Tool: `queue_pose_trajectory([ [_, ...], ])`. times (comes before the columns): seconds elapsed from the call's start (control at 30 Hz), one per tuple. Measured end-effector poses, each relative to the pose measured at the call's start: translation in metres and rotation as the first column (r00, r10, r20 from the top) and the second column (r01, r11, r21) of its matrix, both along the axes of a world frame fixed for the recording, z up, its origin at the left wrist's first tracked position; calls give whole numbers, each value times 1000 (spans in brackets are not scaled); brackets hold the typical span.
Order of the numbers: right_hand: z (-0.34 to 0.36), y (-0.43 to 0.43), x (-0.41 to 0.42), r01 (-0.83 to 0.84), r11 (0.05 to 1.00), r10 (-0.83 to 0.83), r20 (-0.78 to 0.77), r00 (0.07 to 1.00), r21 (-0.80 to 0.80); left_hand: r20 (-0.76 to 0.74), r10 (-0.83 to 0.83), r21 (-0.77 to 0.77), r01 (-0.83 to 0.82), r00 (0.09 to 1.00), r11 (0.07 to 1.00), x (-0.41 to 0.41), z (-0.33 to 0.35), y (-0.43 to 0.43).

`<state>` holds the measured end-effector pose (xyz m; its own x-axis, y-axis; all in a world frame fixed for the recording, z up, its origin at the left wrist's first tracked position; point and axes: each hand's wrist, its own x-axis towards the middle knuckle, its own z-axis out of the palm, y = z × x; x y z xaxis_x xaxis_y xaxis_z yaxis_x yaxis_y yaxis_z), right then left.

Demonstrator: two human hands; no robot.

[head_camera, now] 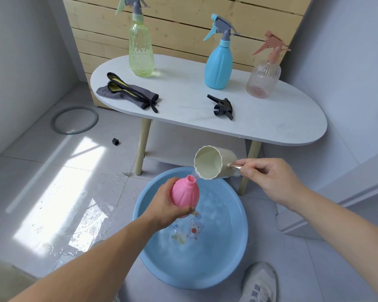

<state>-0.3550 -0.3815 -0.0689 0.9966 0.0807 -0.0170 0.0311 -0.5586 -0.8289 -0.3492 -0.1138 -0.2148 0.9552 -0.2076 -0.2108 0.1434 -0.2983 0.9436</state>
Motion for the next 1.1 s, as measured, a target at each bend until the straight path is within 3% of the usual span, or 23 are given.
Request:
queue_pose_trajectory([
  [1.1, 4, 6, 2, -68, 995, 75, 93, 993, -78, -3, -4, 48, 4, 1000, 999, 3, -10, 2],
])
